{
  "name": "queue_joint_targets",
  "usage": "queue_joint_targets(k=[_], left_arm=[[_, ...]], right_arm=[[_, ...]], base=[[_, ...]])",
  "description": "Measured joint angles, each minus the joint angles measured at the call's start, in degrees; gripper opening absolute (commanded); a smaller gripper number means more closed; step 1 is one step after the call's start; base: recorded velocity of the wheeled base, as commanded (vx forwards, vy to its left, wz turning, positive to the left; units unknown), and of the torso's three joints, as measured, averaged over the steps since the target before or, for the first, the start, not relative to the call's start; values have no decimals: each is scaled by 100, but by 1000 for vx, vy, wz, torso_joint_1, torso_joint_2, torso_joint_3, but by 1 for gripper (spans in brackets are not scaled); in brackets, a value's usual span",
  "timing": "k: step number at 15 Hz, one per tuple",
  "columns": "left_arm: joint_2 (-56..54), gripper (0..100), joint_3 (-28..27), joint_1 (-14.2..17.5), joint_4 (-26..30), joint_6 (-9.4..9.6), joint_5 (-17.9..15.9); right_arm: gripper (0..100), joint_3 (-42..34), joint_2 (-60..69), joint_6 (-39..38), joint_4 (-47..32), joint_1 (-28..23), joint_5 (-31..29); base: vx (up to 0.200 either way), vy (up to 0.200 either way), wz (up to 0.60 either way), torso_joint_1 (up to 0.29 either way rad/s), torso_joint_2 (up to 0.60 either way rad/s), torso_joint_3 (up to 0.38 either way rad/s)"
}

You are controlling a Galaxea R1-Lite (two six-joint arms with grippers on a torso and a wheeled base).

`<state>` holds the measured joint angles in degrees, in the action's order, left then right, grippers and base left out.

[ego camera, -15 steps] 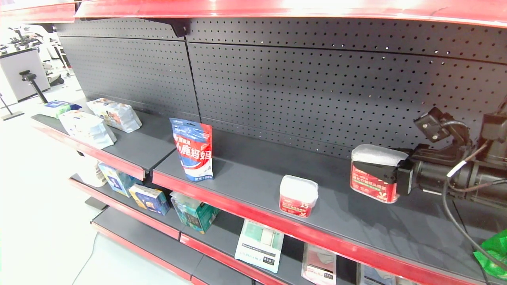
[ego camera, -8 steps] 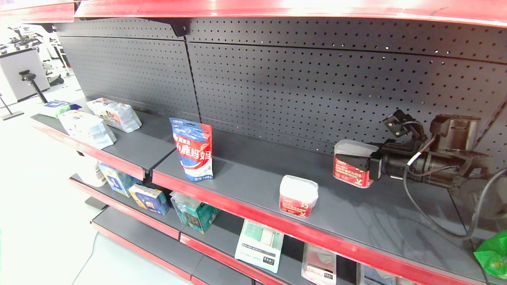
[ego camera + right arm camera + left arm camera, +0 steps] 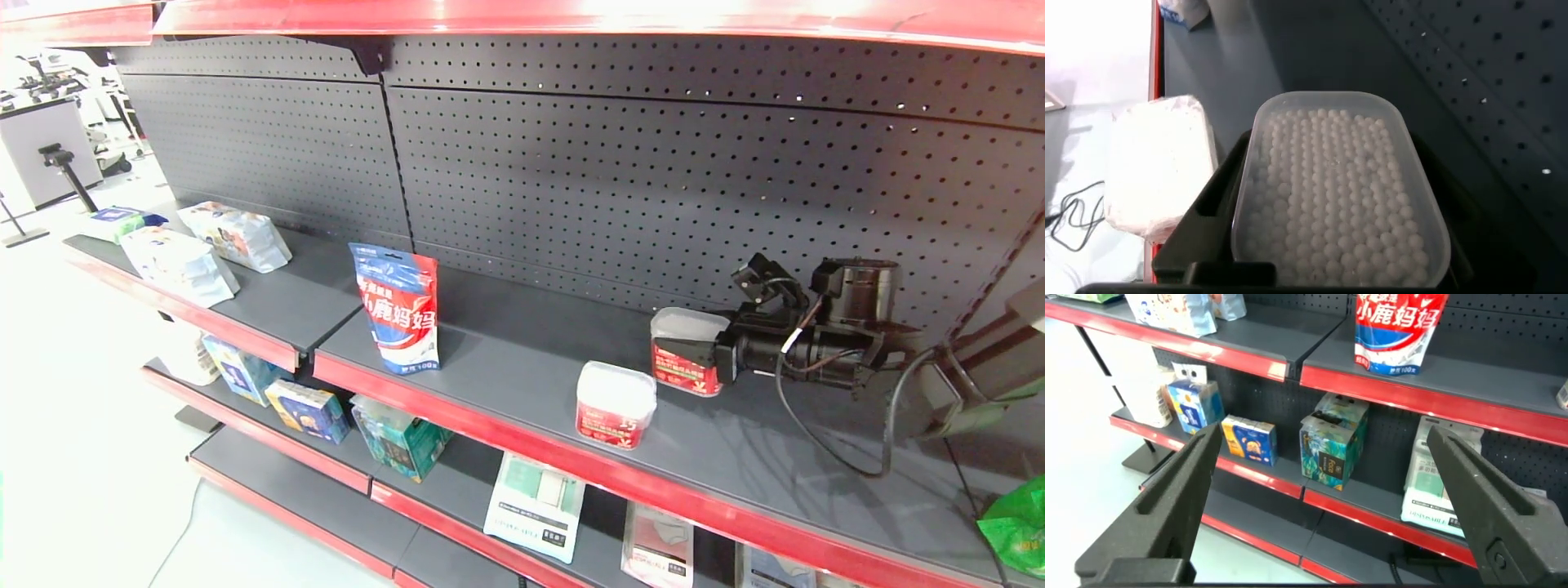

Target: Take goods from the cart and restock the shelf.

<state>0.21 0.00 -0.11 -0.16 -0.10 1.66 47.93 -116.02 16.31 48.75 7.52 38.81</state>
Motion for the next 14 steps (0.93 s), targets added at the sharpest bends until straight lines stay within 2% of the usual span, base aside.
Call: queue_joint_targets(k=[14], left_arm=[[0, 100, 0, -5, 0, -1, -2]], right_arm=[[0, -212, -193, 11, 54, 247, -9]], base=[[0, 0, 0, 0, 0, 0]])
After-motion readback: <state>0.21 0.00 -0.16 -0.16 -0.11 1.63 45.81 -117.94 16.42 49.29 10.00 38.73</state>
